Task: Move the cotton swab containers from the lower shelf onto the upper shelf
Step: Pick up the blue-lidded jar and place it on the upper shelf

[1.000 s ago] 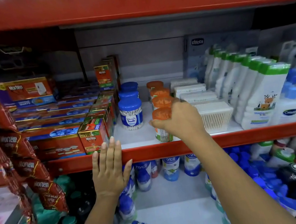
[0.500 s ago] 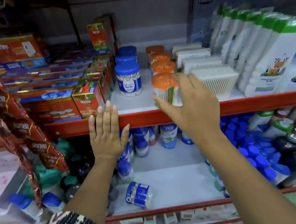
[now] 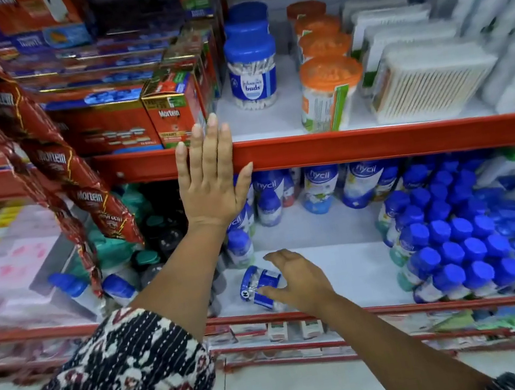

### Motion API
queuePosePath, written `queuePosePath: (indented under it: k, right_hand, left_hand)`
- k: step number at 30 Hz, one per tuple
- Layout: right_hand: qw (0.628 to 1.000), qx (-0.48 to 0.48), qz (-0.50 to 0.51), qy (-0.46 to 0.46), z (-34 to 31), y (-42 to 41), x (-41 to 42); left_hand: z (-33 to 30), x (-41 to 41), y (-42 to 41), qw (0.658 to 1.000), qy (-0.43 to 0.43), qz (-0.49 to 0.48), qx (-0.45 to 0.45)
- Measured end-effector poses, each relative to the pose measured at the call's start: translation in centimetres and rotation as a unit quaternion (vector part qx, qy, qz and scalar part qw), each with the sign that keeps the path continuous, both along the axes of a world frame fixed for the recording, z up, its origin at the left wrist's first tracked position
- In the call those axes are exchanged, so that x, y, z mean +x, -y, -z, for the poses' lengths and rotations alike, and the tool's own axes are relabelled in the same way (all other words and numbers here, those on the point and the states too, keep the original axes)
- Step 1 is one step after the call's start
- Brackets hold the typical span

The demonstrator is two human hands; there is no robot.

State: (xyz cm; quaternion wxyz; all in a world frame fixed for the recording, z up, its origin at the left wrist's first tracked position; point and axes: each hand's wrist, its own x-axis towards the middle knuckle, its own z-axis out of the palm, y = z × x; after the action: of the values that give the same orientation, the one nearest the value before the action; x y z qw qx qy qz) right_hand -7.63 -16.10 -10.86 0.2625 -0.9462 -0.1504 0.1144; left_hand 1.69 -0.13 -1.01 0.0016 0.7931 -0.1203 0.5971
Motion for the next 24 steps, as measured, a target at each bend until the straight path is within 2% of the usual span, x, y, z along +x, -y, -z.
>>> queuePosePath:
  k: [5,9,11,14,16,19,24]
  right_hand:
    - [0.997,-0.047,-0.036,-0.054,1.4,-1.5,0.8]
    - [0.995,-0.069,-0.03,-0.059,1.4,-2.0,1.2]
    - [0.998,-0.03,0.001,-0.052,1.0,-1.8,1.2]
    - [0.988,0.105,0.103,-0.053,-0.1,-0.8,0.9]
    - [0.959,0.214,0.169,-0.071,-1.0,0.1,0.4]
    - [0.87,0.394,0.256,-0.149,-2.3,1.5,-0.9]
    - [0.742,0.54,0.303,-0.257,-3.9,3.7,-3.2]
  left_hand:
    - [0.0,0.0,0.1,1.0,-0.001,0.002,0.001]
    - [0.0,0.0,0.0,1.0,-0.002,0.005,0.001]
    - [0.1,0.0,0.0,1.0,0.0,0.008,0.003]
    - [0.0,0.0,0.0,1.0,-0.004,0.003,0.006]
    - [-0.1,-0.1,0.0,1.0,-0.006,-0.001,0.006]
    - [-0.2,-0.1,0.0,1.0,-0.008,-0.004,0.002]
    - [-0.1,-0.1,-0.1,1.0,-0.009,-0.01,0.005]
